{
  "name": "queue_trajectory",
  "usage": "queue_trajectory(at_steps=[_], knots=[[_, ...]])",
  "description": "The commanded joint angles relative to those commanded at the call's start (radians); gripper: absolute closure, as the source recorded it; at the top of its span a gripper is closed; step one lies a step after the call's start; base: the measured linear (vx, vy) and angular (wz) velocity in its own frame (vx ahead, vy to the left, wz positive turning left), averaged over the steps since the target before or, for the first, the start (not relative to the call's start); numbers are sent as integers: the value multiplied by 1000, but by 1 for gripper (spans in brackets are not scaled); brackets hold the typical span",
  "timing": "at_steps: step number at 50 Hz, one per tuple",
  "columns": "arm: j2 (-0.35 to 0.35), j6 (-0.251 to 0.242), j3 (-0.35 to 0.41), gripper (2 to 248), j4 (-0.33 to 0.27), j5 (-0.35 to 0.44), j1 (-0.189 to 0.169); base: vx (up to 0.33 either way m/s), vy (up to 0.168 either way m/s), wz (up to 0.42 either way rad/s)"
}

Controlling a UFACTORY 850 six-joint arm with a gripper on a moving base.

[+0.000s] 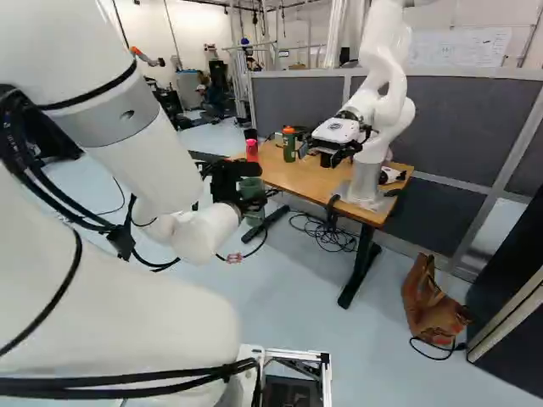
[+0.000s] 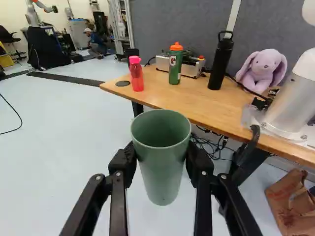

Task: Place the green cup on the table

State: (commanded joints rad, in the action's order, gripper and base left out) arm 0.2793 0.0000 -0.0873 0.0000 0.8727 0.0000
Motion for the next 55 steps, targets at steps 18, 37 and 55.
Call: queue_trajectory(at_steps=[18, 37, 55], knots=[[0, 0, 0, 129, 0, 0, 0, 97, 154, -56], [0, 0, 0, 129, 0, 0, 0, 321, 200, -61], [-41, 0, -34, 129, 0, 0, 0, 403, 46, -10]])
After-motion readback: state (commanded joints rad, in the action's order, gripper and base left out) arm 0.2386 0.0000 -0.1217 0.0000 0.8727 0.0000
